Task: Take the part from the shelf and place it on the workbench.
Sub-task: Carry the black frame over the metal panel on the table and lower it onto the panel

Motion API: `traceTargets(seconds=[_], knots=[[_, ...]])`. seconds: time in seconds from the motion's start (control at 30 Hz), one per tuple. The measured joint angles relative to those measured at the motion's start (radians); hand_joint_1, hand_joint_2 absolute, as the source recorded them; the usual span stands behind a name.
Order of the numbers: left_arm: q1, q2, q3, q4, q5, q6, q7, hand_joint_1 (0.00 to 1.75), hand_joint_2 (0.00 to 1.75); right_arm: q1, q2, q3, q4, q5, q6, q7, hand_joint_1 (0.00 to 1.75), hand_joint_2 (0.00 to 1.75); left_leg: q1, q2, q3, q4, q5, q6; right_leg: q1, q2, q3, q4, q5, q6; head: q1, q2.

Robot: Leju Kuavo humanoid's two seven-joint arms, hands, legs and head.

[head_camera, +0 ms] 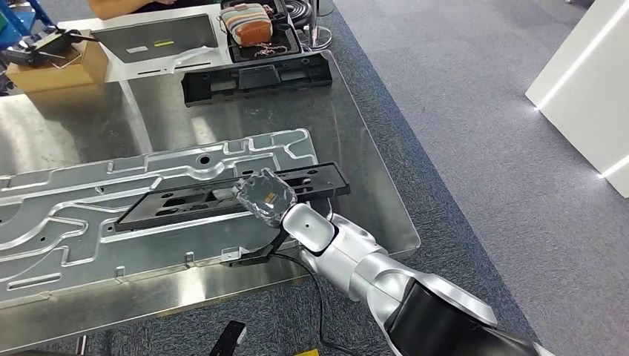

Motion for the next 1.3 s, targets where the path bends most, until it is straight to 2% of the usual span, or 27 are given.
traceTargets(seconds=[0.1, 0.23, 0.37, 0.43, 0.57, 0.83, 1.0, 1.13, 1.3], knots=[[0.0, 0.0, 0.0, 0.0, 0.011, 0.004, -0.004, 0.0, 1.75, 0.053, 0.007, -0.027, -0.02, -0.013, -0.011, 0.002, 1.75, 1.75, 0.0, 0.0, 0.004, -0.001, -0.001, -0.002, 0.0, 0.0, 0.003, 0.0, -0.002, -0.002, 0.0, 0.0], [0.0, 0.0, 0.0, 0.0, 0.017, 0.015, -0.004, 0.0, 0.0, 0.108, 0.009, -0.084, -0.048, -0.04, 0.013, -0.02, 0.0, 0.0, 0.001, 0.0, 0.007, -0.001, -0.003, -0.003, -0.001, 0.0, 0.007, 0.0, -0.003, -0.003, 0.0, 0.0], [0.0, 0.0, 0.0, 0.0, 0.012, 0.024, 0.004, 0.0, 1.75, 0.17, 0.012, -0.123, -0.058, -0.055, 0.032, -0.046, 0.0, 0.0, 0.001, 0.0, 0.011, -0.001, -0.004, -0.004, -0.001, 0.0, 0.011, 0.0, -0.005, -0.003, 0.0, 0.0], [0.0, 0.0, 0.0, 0.0, 0.01, 0.025, 0.006, 0.0, 1.75, 0.178, 0.012, -0.126, -0.058, -0.055, 0.032, -0.047, 0.0, 0.0, 0.001, 0.0, 0.011, -0.001, -0.004, -0.004, -0.001, 0.0, 0.011, 0.0, -0.005, -0.003, 0.0, 0.0], [0.0, 0.0, 0.0, 0.0, 0.015, 0.032, 0.016, 0.0, 0.0, 0.234, 0.017, -0.153, -0.077, -0.05, 0.019, -0.047, 0.0, 0.0, 0.001, 0.001, 0.015, -0.001, -0.006, -0.004, -0.001, 0.001, 0.014, -0.001, -0.005, -0.003, 0.0, 0.0], [-0.001, 0.001, 0.001, -0.001, 0.032, 0.033, 0.022, 0.0, 0.0, 0.268, 0.019, -0.18, -0.119, -0.024, 0.058, -0.048, 0.0, 0.0, 0.001, 0.002, 0.017, -0.001, -0.006, -0.005, -0.001, 0.001, 0.016, -0.001, -0.005, -0.003, 0.0, 0.0], [-0.001, 0.001, 0.001, -0.001, 0.036, 0.033, 0.022, 0.0, 0.0, 0.252, 0.017, -0.185, -0.128, 0.055, 0.106, -0.045, 0.0, 0.0, 0.001, 0.002, 0.017, -0.001, -0.005, -0.005, -0.001, 0.001, 0.017, 0.0, -0.005, -0.003, 0.0, 0.0], [-0.001, 0.001, 0.001, -0.001, 0.029, 0.033, 0.02, 0.0, 0.0, 0.182, 0.012, -0.166, -0.157, 0.179, 0.202, -0.035, 0.0, 0.0, 0.001, 0.002, 0.017, -0.001, -0.005, -0.005, -0.002, 0.002, 0.016, 0.0, -0.005, -0.002, 0.0, 0.0], [-0.001, 0.001, 0.001, -0.001, 0.031, 0.032, 0.014, 0.0, 0.0, 0.061, 0.0, -0.117, -0.253, 0.187, 0.331, -0.059, 0.0, 0.0, 0.001, 0.002, 0.016, -0.001, -0.005, -0.004, -0.002, 0.002, 0.016, 0.0, -0.005, -0.002, 0.0, 0.0]])
